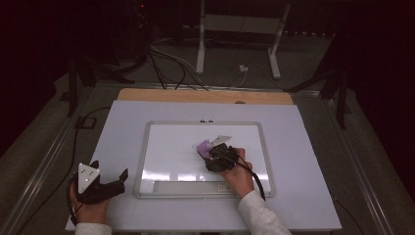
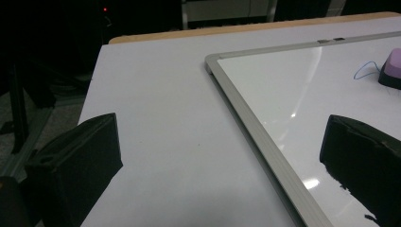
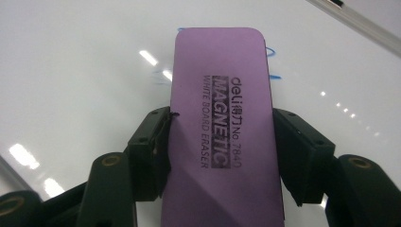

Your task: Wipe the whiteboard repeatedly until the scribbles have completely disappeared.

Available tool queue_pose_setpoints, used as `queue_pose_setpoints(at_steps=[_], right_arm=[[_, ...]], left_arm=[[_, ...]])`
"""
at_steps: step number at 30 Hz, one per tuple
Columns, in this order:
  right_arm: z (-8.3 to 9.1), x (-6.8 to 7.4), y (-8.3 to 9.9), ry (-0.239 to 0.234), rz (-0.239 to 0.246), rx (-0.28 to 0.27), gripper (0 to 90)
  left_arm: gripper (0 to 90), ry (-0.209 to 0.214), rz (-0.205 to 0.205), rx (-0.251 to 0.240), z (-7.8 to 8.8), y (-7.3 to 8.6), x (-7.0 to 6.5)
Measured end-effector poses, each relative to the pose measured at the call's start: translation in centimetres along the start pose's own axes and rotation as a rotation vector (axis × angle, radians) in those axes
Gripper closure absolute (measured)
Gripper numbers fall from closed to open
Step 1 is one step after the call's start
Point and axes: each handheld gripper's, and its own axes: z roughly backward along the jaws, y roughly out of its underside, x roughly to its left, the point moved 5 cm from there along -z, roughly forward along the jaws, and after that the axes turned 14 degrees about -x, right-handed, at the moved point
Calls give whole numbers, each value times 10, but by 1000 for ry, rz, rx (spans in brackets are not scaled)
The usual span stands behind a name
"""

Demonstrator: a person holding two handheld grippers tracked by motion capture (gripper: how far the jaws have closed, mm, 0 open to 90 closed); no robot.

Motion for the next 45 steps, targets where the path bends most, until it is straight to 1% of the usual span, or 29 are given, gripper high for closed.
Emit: queue_pose_setpoints(at_steps=[1,2,4,6,8,9,10,11,12,14,15,17,18,20,23,28,30,31,32,34,36,37,38,39,40,41,42,44,45], right_arm=[[0,1,0,2,3,-1,418],[1,2,0,7,25,-1,417],[0,8,-1,-40,21,-7,417],[0,14,-1,-72,31,-10,418],[0,16,-1,-80,44,-11,418],[0,15,-1,-83,36,-9,418],[0,14,-1,-66,35,-10,418],[-1,9,-2,-17,43,-8,418],[-1,7,-2,13,43,-4,418],[-1,6,-2,15,27,1,418],[-1,7,-2,17,41,0,417],[0,13,-2,-49,48,-3,418],[0,14,-2,-48,54,-4,418],[-1,13,-2,-44,35,-3,418],[-2,2,-2,40,28,-3,418],[-1,-12,0,108,5,4,418],[-1,-14,0,104,-13,3,418],[-1,-13,0,108,-6,2,418],[-1,-10,0,96,13,1,418],[0,-2,0,21,4,-2,418],[0,5,-1,-16,30,-2,418],[1,6,-1,-16,48,-3,418],[0,6,-1,-18,44,-2,417],[0,4,-1,-20,25,-1,417],[0,1,-1,-2,16,-1,418],[-1,-4,0,42,14,0,418],[-1,-7,0,63,6,4,418],[-1,-9,0,69,-6,6,418],[-1,-7,-1,74,4,9,418]], left_arm=[[6,2,-1,1,0,0,0],[6,2,-1,2,-1,0,0],[6,3,-3,3,-1,1,-1],[6,2,-2,3,-1,0,-2],[6,1,-3,3,-1,0,-1],[6,1,-3,4,-1,0,-1],[6,0,-3,3,-1,0,-1],[6,1,-2,2,0,0,-1],[6,1,-2,1,0,0,0],[6,2,-3,3,-1,0,-1],[6,2,-2,3,-1,1,-1],[6,3,-5,5,-2,1,-1],[6,3,-4,4,-2,0,-1],[6,2,-3,2,-1,0,-1],[6,0,1,-2,0,0,0],[6,0,2,-2,0,0,0],[6,1,2,-2,0,0,0],[6,3,-1,1,0,0,0],[6,3,-1,1,-1,0,-1],[6,3,-3,4,-2,1,-1],[6,5,-5,5,-2,1,-2],[6,5,-4,3,-2,0,-2],[6,5,-5,3,-2,0,-2],[6,5,-3,3,-2,0,-2],[6,3,-2,3,-1,0,-2],[6,2,-2,2,-1,0,-1],[6,2,0,2,-1,1,-1],[6,3,-1,4,-2,1,-1],[6,5,-2,4,-2,1,-1]])
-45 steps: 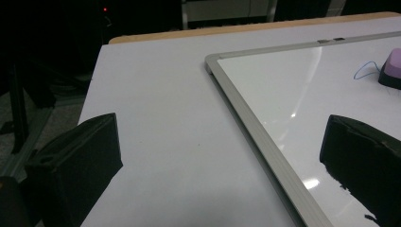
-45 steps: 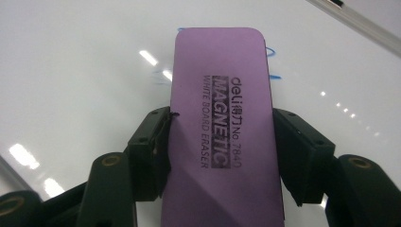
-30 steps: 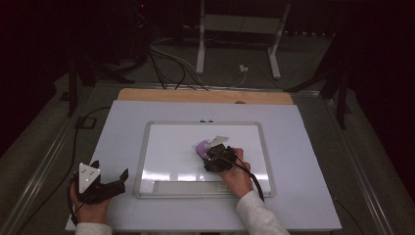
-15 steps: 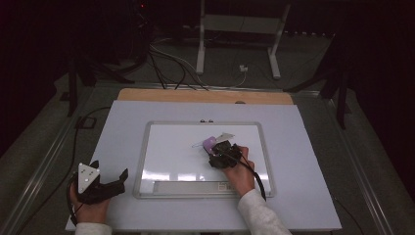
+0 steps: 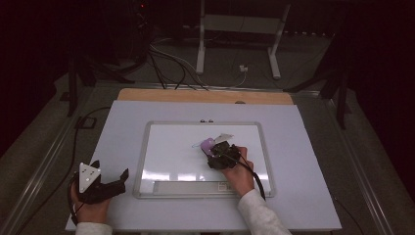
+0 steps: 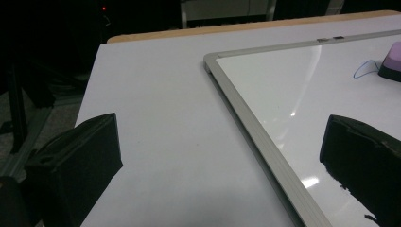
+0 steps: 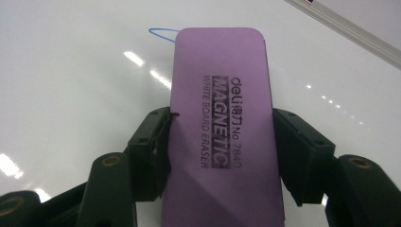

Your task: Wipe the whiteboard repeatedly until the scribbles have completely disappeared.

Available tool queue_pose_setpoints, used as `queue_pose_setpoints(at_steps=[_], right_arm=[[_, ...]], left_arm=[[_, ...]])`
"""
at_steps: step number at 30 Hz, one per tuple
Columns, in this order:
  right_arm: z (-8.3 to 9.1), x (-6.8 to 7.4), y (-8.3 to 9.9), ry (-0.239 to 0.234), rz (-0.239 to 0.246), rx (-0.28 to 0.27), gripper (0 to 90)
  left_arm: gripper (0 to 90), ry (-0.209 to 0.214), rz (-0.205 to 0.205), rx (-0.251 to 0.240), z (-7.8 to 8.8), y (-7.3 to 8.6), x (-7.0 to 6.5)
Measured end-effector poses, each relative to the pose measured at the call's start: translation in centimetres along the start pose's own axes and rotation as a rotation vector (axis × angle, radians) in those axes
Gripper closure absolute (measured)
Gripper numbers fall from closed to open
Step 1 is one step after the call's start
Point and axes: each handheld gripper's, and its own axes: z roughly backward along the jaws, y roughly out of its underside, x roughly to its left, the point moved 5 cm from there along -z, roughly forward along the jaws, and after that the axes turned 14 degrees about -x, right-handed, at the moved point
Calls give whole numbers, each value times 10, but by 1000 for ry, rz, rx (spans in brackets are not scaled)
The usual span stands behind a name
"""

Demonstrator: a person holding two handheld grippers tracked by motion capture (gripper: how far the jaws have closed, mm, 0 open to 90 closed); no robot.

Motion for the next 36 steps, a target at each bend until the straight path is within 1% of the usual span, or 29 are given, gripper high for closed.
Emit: queue_pose_setpoints(at_steps=[1,2,3,4,5,6,8,9,10,11,13,14,15,16,17,19,21,22,23,25,26,28,29,31,33,34,36], right_arm=[[0,3,0,-28,2,-4,417],[0,6,0,-87,-18,-5,418],[0,8,0,-106,-23,-4,418],[1,9,0,-99,-7,-5,417],[1,9,-1,-95,-4,-5,418],[0,8,-1,-77,-1,-4,417],[-1,0,-1,11,38,3,417],[-1,-4,0,44,37,8,418],[-1,-8,0,66,36,11,418],[0,-13,1,94,27,17,418],[1,-17,3,94,0,17,418],[1,-16,3,94,10,15,418],[2,-13,3,83,20,14,417],[3,-10,3,47,17,12,417],[3,-5,3,-5,9,7,417],[5,3,3,-76,11,8,417],[6,3,3,-82,9,10,417],[5,0,4,-83,-6,7,417],[6,-4,5,-57,-10,8,417],[7,-15,7,27,7,13,417],[7,-22,9,60,10,19,418],[9,-34,12,115,-4,25,418],[9,-38,13,127,-18,31,418],[10,-42,14,134,-23,35,418],[10,-39,13,144,5,37,418],[10,-36,13,126,11,35,418],[11,-30,12,38,-26,29,417]], left_arm=[[6,1,-2,2,0,0,0],[6,2,-4,2,0,0,-1],[6,2,-5,1,0,0,-1],[6,2,-4,0,0,0,-1],[6,2,-2,-2,0,-1,-1],[6,0,-1,-2,0,-1,-1],[6,-2,1,-3,1,-1,0],[6,-2,1,-3,1,-1,1],[6,-2,2,-3,1,-1,1],[6,-2,4,-5,1,-1,1],[6,-3,4,-2,1,0,1],[6,-1,2,-2,0,0,1],[6,0,0,-2,0,0,0],[6,1,-1,-1,0,-1,0],[6,1,-2,-2,0,-1,-1],[6,2,-3,-1,0,-1,-1],[6,0,-1,-3,0,-1,-1],[6,-2,0,-3,1,-1,0],[6,-3,1,-4,1,-1,0],[6,-4,4,-4,1,-1,1],[6,-4,5,-3,1,-1,1],[6,-2,3,-5,1,-1,1],[6,-2,1,-5,1,-1,0],[6,2,-2,-3,0,-1,-1],[6,2,0,-3,0,-1,-2],[6,2,-1,-3,-1,-1,-2],[6,3,-1,-2,-1,-1,-2]])
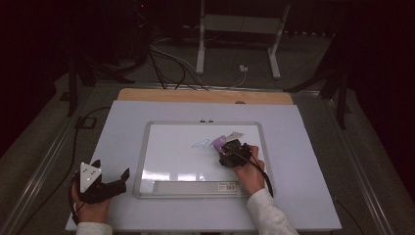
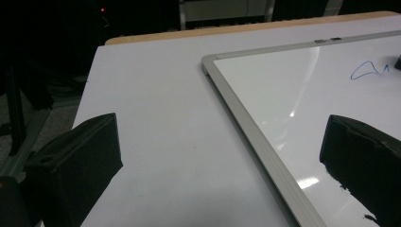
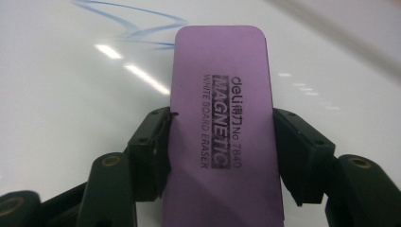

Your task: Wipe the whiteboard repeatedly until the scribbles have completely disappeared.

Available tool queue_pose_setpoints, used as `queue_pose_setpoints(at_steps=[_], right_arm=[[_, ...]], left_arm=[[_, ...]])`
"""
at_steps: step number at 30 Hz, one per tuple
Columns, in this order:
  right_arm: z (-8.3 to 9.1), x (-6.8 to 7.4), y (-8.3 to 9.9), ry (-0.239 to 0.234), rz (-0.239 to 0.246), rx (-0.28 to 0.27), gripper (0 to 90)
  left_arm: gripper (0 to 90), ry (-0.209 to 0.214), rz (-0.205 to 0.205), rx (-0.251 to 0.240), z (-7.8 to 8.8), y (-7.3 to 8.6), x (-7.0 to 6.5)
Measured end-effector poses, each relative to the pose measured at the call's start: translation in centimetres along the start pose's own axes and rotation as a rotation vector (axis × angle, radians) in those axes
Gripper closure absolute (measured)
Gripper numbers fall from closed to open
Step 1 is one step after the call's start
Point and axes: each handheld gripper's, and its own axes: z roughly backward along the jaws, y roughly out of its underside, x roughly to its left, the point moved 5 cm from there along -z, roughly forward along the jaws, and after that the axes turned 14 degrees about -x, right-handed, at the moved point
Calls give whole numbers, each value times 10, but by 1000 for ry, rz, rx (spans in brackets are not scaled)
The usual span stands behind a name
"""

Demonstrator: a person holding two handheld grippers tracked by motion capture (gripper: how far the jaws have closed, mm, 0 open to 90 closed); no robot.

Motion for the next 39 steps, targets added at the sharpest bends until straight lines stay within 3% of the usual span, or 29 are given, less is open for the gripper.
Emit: queue_pose_setpoints(at_steps=[2,5,9,11,13,19,20,22,24,27,29,31,32,34,36,38,39], right_arm=[[2,8,1,-57,-1,-3,417],[4,8,1,-68,6,3,418],[4,-10,4,42,4,13,418],[3,-16,5,40,-41,14,418],[4,-13,5,48,-18,15,418],[1,18,-2,-112,-6,-4,417],[0,21,-3,-117,15,-7,417],[-1,22,-5,-106,33,-3,417],[-4,16,-6,-61,32,-1,417],[-10,-1,-8,23,0,10,418],[-14,-6,-10,45,-18,23,418],[-15,-1,-13,64,30,28,417],[-15,4,-14,48,42,24,418],[-16,16,-16,-41,33,13,418],[-15,21,-18,-42,73,9,418],[-16,18,-17,-47,48,14,418],[-17,12,-17,-13,39,18,418]], left_arm=[[6,2,-3,2,0,0,0],[6,-1,-1,0,0,0,0],[6,-2,1,-3,1,0,2],[6,-1,1,0,0,0,1],[6,3,2,-1,-1,0,-1],[6,15,-5,-4,-2,-2,-5],[6,15,-5,-4,-2,-2,-5],[6,13,-3,-4,-2,-2,-4],[6,10,2,-6,-1,-2,-3],[6,7,4,-7,0,-2,-2],[6,10,3,-7,-1,-2,-2],[6,13,1,-4,-2,-1,-3],[6,14,-3,-2,-3,-1,-4],[6,16,-7,-2,-2,-2,-4],[6,12,-2,-6,-2,-2,-4],[6,8,1,-7,-1,-2,-2],[6,8,3,-8,0,-2,-2]])
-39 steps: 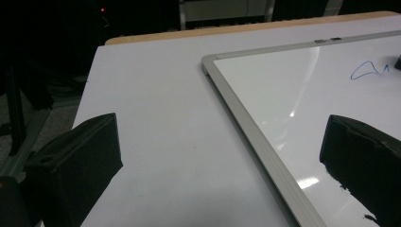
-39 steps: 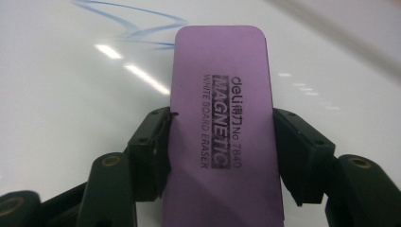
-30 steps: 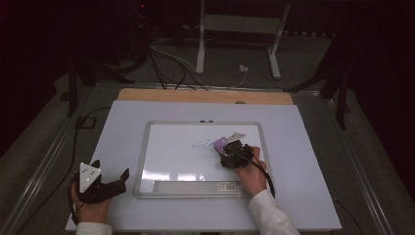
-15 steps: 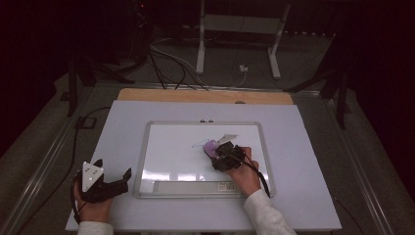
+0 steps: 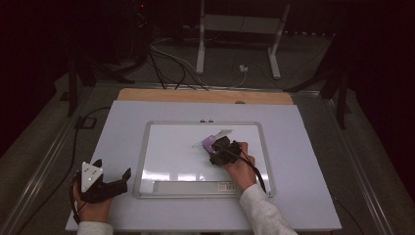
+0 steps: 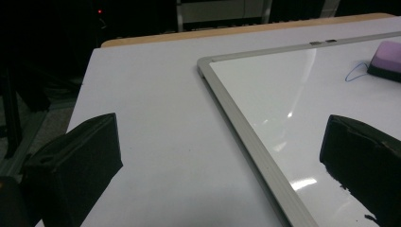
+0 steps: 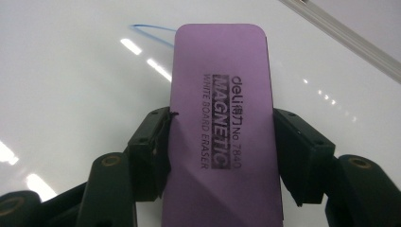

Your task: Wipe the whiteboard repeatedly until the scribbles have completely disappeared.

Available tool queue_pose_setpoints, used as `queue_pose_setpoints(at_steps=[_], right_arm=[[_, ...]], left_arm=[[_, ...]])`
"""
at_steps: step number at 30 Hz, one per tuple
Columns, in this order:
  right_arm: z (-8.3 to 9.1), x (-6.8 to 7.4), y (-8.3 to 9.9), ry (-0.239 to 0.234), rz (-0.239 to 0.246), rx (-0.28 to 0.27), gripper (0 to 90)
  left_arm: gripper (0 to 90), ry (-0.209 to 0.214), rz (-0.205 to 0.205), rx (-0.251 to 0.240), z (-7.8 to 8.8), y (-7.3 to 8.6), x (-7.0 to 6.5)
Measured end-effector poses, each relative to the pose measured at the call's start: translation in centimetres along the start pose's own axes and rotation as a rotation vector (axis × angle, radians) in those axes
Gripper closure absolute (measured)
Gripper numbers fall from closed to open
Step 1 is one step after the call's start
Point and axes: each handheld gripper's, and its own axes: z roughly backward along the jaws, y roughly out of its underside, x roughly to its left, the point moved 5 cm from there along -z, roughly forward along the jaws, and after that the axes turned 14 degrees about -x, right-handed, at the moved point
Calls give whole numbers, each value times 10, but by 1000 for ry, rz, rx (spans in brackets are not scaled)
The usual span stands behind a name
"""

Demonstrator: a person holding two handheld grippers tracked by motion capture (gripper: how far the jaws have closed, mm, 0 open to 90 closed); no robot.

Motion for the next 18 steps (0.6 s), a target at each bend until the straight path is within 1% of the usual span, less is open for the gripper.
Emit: queue_pose_setpoints(at_steps=[1,2,3,4,5,6,9,10,12,13,14,15,16,18], right_arm=[[-1,-7,1,45,0,3,417],[-2,-14,2,78,-15,8,418],[-2,-18,2,93,-36,12,418],[-3,-19,2,93,-52,11,418],[-2,-17,2,103,-29,10,418],[-2,-12,1,100,-5,7,418],[-1,4,-2,3,-4,-9,418],[-1,9,-3,-19,7,-15,417],[-1,18,-4,-77,18,-26,417],[-1,20,-4,-79,33,-26,417],[-1,19,-5,-83,36,-28,417],[-2,18,-4,-93,23,-28,417],[-2,15,-4,-88,7,-26,418],[-5,4,-3,-36,-8,-20,418]], left_arm=[[6,0,1,0,0,0,0],[6,-1,1,1,0,0,1],[6,0,1,2,0,1,1],[6,0,1,2,0,1,0],[6,0,0,4,-1,1,0],[6,2,-3,6,-1,1,0],[6,4,-7,6,-1,1,-2],[6,3,-7,4,-1,0,-2],[6,3,-6,3,-1,0,-1],[6,1,-4,5,-1,1,-1],[6,-1,-3,5,-1,1,0],[6,-2,-2,4,0,1,0],[6,-1,-2,4,0,1,1],[6,-2,-1,1,0,0,1]])
